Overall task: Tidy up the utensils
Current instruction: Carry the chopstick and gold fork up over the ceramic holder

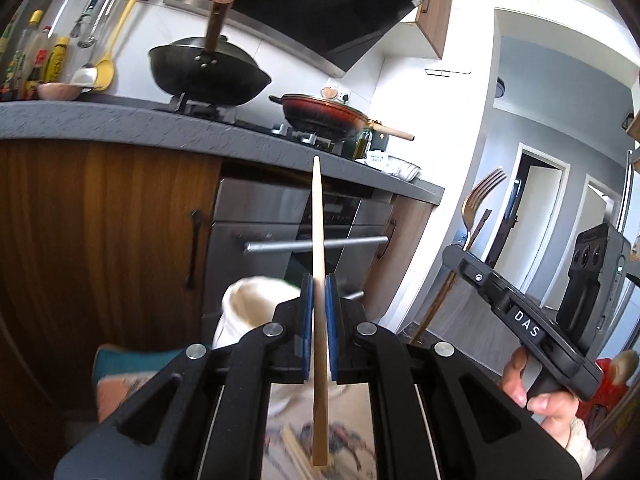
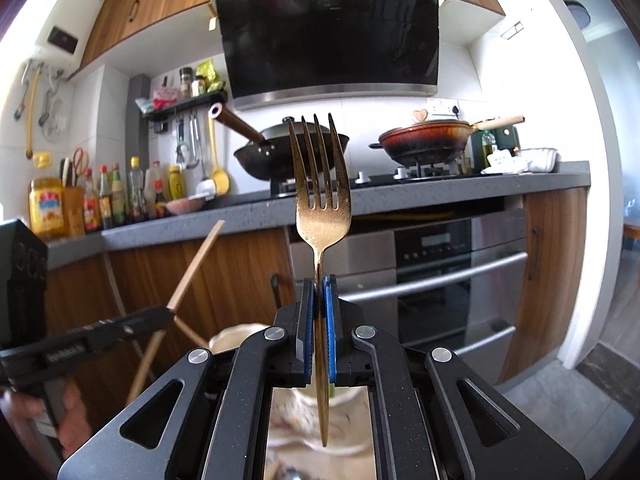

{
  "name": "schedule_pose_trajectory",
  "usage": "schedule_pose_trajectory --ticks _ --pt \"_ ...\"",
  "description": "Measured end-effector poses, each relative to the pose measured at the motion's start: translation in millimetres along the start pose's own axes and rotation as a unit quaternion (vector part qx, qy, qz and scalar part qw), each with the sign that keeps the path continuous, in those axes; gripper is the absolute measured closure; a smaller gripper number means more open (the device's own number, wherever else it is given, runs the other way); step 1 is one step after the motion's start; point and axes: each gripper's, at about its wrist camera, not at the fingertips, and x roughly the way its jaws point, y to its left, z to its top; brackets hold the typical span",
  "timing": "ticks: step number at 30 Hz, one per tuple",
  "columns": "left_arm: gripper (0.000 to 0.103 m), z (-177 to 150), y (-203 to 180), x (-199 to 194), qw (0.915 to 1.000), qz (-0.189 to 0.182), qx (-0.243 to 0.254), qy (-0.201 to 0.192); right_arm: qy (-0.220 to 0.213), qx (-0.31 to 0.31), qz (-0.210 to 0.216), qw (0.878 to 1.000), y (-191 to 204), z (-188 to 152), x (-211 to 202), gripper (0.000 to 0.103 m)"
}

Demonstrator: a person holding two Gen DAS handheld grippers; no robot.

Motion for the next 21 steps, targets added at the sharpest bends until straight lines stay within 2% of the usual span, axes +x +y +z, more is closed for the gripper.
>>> schedule_pose_trajectory --ticks 3,7,13,21 --pt "0.097 5.9 -1.1 23.4 0.9997 0.010 0.021 0.000 -0.001 0.013 0.013 1.000 -4.7 5.0 15.5 0.097" --pt "0.097 7.4 13.7 38.8 0.9997 0.016 0.017 -0.001 0.001 0.029 0.027 0.999 -10.1 9.6 33.7 0.097" --pt "0.097 16.7 27.1 65.1 0.9997 0.018 0.008 -0.017 -0.006 0.045 0.026 0.999 -17.2 12.0 54.4 0.097" --pt "0.097 21.7 9.7 88.8 0.9956 0.047 0.066 -0.046 -0.006 0.057 0.020 0.998 -24.8 6.3 70.1 0.097"
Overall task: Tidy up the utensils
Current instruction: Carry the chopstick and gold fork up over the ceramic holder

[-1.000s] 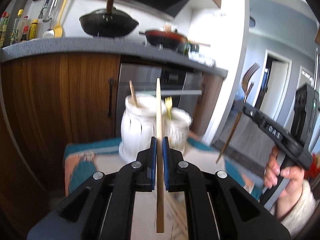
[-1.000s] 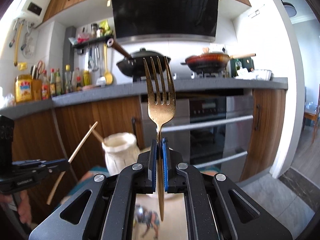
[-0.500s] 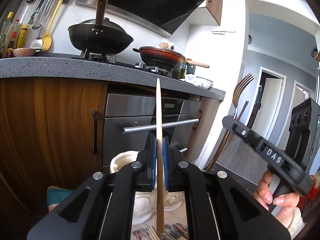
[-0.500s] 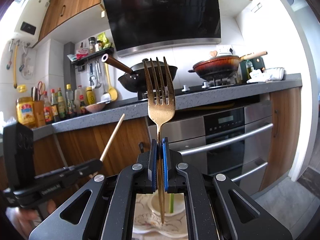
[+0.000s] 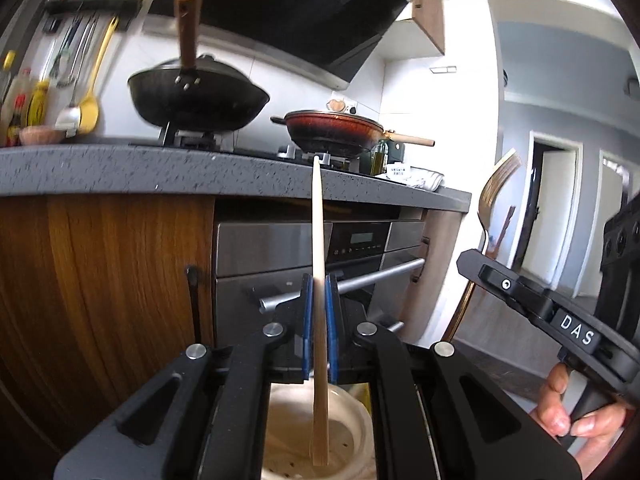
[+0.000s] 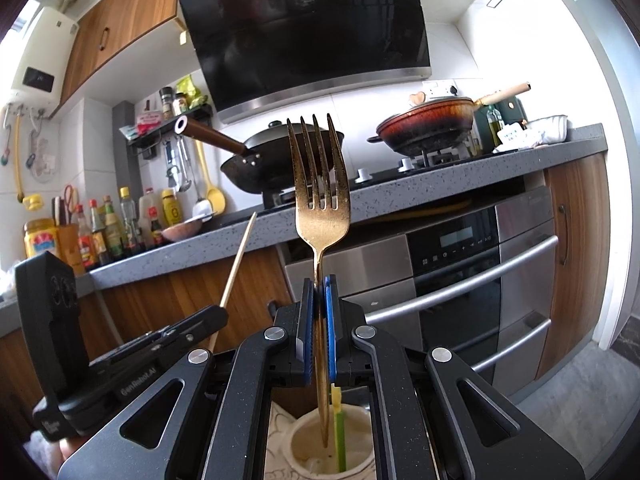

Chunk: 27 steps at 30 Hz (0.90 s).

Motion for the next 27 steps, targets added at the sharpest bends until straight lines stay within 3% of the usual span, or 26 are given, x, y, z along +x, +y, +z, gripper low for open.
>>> schedule_pose_trajectory --ticks 3,10,27 --pt "0.097 -6.2 -6.2 3.2 0.9995 0.012 0.026 -0.015 0.009 0.000 -0.001 1.000 -0.3 -3.8 5.4 0.097" --pt "0.097 -15.9 -6.9 2.4 0.9993 0.008 0.032 -0.020 0.015 -0.013 0.000 1.000 3.7 -10.4 8.4 0.097" --pt "0.095 -27.2 -2.7 2.8 0.9993 0.003 0.036 -0.006 0.042 -0.006 -0.011 0.999 -3.4 -15.9 18.8 0.097"
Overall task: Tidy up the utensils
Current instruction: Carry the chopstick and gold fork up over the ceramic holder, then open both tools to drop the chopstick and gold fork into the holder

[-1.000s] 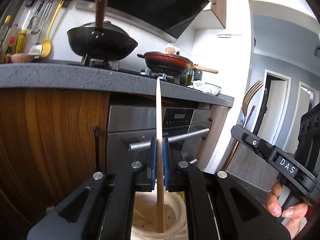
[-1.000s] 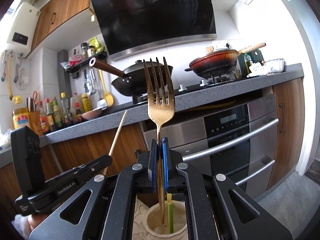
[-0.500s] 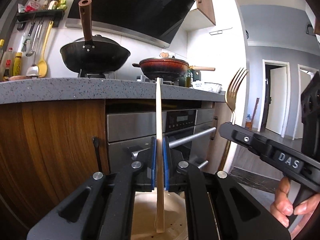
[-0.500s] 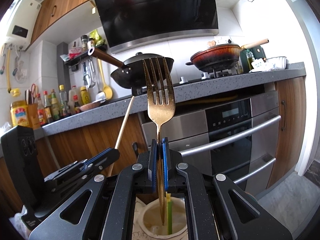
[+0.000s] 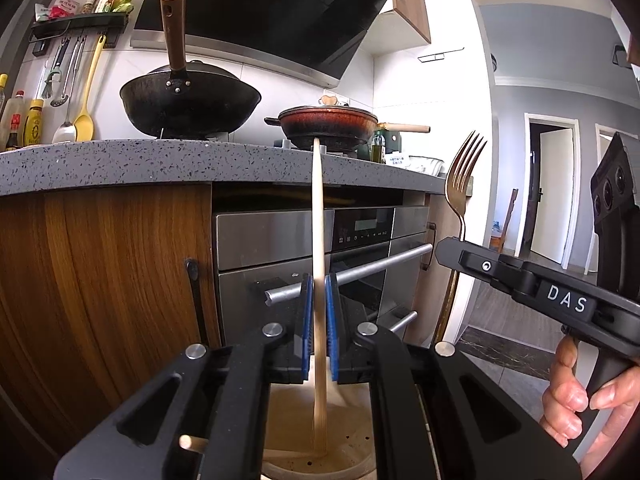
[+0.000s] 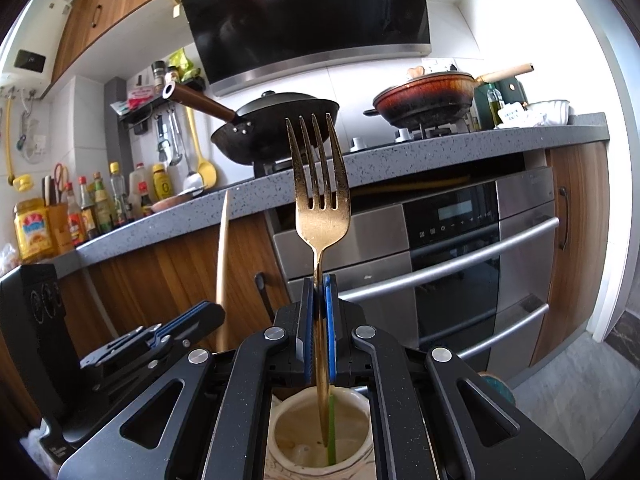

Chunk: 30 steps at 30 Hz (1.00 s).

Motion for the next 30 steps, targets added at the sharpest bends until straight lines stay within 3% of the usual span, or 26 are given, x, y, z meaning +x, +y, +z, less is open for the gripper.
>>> schedule_pose_trajectory --ticks 7,11,17,30 --pt "0.078 -1.0 -4.6 -5.1 0.9999 -0.001 0.009 -0.004 0.028 -0.014 -0.002 1.000 2.5 -6.3 10.8 0.096" --pt "0.065 0.3 -4.7 -8.4 0.9999 -0.002 0.007 -0.008 0.066 -0.020 -0.017 0.998 0.9 -13.6 24.0 0.096" --pt "0.062 1.2 -5.0 -10.7 0.9999 -0.004 0.011 -0.011 0.119 -0.021 -0.031 0.992 -4.3 -27.6 43.6 0.096" --pt "0.053 3.4 -3.2 -17.0 0.9999 0.001 0.010 -0.014 0.125 -0.007 -0.037 0.991 -13.4 -32.9 48.3 0.095"
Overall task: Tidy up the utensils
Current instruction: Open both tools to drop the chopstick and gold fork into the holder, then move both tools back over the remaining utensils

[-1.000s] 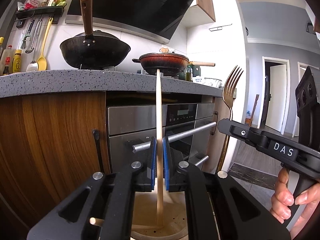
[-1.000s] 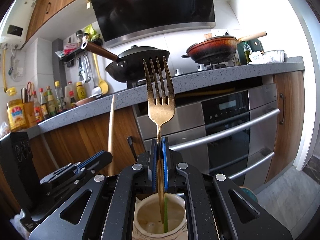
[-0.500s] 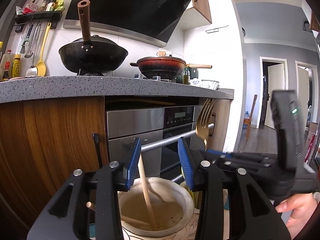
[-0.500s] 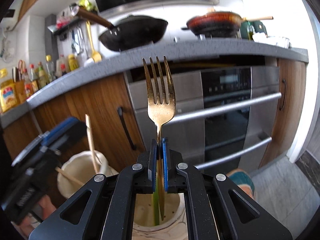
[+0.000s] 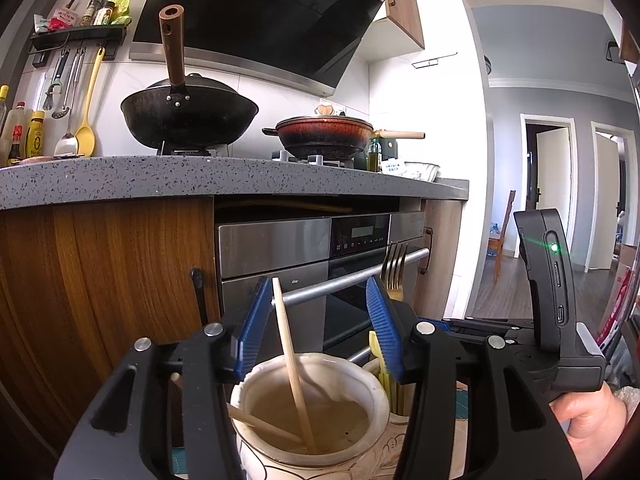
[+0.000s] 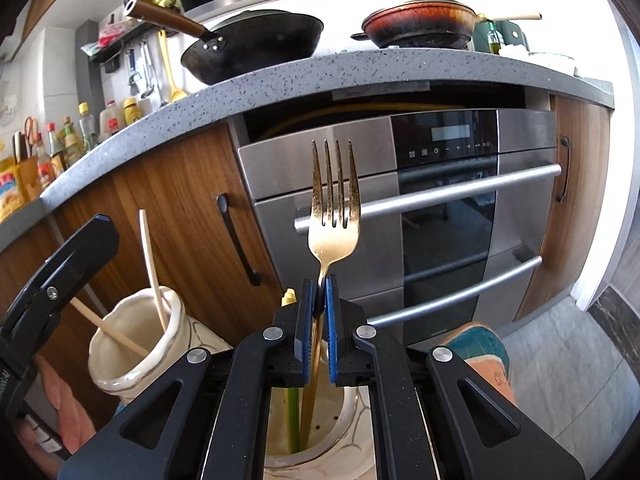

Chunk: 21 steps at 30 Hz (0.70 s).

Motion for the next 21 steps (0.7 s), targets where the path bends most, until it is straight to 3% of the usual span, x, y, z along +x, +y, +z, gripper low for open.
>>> schedule_pose_trajectory --ticks 3,6,7,12,18,20,21 --pt "0.052 3.3 -0.1 -3.8 1.0000 0.002 -0.001 -0.002 -0.002 0.006 0.002 1.000 -1.8 0.5 -4.2 0.084" --pt "0.051 8.7 -1.4 -10.0 1.0000 0.002 -0.001 -0.006 -0.011 0.008 0.000 1.000 -2.3 1.4 -14.7 0.079" --pt "0.051 10.2 -2.5 -12.6 1.0000 0.003 0.000 -0.008 -0.016 0.010 0.000 1.000 -2.9 2.1 -20.7 0.073" --pt "0.042 21.0 -7.6 -32.5 0.9998 0.005 0.003 -0.020 -0.036 0.016 0.001 0.999 -1.9 -0.1 -49.6 0.055" --pt "0.018 24.7 -10.9 -70.6 0.9996 0.014 -0.005 -0.024 -0.052 0.002 -0.007 0.999 7.8 -13.7 -83.4 0.023" --pt "0.006 23.8 -10.4 -83.1 0.9994 0.020 -0.013 -0.027 -0.054 0.000 -0.006 0.999 11.0 -19.5 -92.0 0.020" --pt "0.006 21.9 -9.9 -91.8 0.9992 0.022 -0.020 -0.026 -0.054 -0.003 -0.007 0.999 12.9 -23.6 -96.6 0.017"
